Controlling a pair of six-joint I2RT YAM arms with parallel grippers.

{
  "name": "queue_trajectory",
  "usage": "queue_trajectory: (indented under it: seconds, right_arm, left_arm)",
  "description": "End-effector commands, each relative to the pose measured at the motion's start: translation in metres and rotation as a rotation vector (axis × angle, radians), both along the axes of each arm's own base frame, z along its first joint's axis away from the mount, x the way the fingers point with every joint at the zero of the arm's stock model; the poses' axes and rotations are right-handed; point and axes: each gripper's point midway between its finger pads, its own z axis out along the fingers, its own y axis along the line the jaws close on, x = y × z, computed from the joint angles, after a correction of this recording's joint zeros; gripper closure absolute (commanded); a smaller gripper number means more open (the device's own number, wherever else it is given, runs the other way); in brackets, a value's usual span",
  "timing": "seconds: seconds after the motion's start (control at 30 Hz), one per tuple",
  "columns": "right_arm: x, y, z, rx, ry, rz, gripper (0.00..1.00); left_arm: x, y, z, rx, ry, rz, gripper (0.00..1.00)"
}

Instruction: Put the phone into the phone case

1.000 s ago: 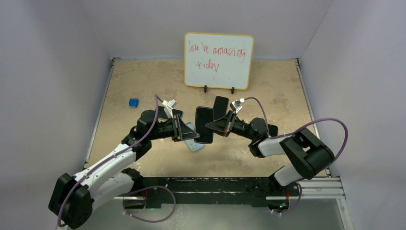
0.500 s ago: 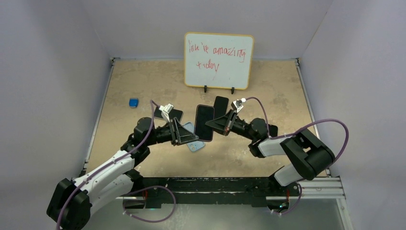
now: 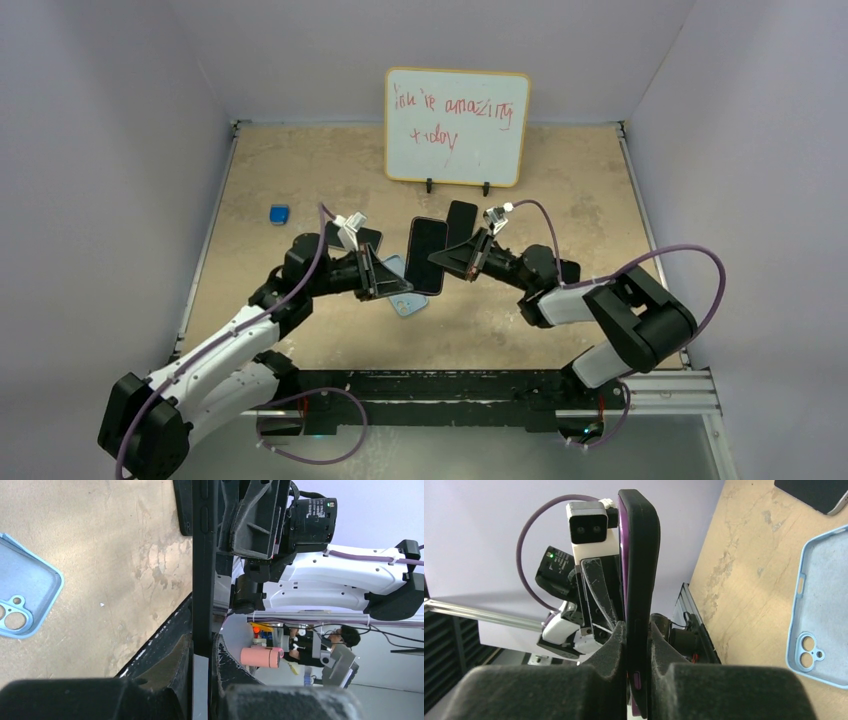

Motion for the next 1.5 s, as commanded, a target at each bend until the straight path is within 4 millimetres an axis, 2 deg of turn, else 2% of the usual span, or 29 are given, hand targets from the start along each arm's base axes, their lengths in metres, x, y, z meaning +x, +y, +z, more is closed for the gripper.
queue_trajectory:
  seconds: [0.0,0.07,0.1,0.2,0.3,0.37,0.43,0.63,0.67,0.9,1.13,1.23,1.47]
  right_arm:
    - [-0.017,-0.001,0.042,0.072,-0.187,0.048,0.99]
    - [-0.020,-0.002,0.047,0.080,-0.203,0.053,1.00]
    - [-0.021,-0.003,0.048,0.081,-0.204,0.056,1.00]
    - [-0.023,-0.003,0.051,0.071,-0.212,0.061,1.00]
    - [-0.024,-0.003,0.053,0.064,-0.216,0.063,0.99]
    - [-0.024,-0.003,0.056,0.066,-0.222,0.067,0.99]
    - [-0.025,-0.002,0.058,0.065,-0.227,0.071,0.99]
    - [-0.025,-0.003,0.061,0.076,-0.226,0.071,1.00]
    - [-0.025,-0.003,0.061,0.080,-0.225,0.072,1.00]
    - [-0.028,-0.004,0.065,0.096,-0.234,0.079,1.00]
    - [-0.034,-0.006,0.071,0.121,-0.241,0.103,1.00]
    - [-0.035,-0.006,0.073,0.127,-0.248,0.103,1.00]
    - [-0.038,-0.006,0.073,0.134,-0.251,0.118,1.00]
  left_arm:
    - [0.010,0.006,0.010,0.068,-0.129,0.018,0.87]
    - [0.012,0.009,0.025,0.064,-0.193,0.036,0.66]
    - [0.014,0.011,0.027,0.082,-0.209,0.047,0.60]
    - [0.021,0.012,0.045,0.102,-0.287,0.050,0.52]
    - [0.025,0.008,0.050,0.115,-0.328,0.019,0.51]
    - [0.026,0.005,0.051,0.115,-0.343,0.001,0.53]
    - [0.026,0.002,0.054,0.100,-0.360,-0.013,0.59]
    - [0.021,0.001,0.052,0.079,-0.355,-0.029,0.97]
    - [0.022,0.000,0.056,0.059,-0.374,-0.029,1.00]
    - [0.009,-0.002,0.063,-0.030,-0.367,-0.055,1.00]
    - [0.014,0.005,0.041,0.045,-0.327,-0.015,1.00]
    - [0.015,0.006,0.037,0.052,-0.318,-0.012,1.00]
    - [0.016,0.007,0.045,0.038,-0.326,0.004,1.00]
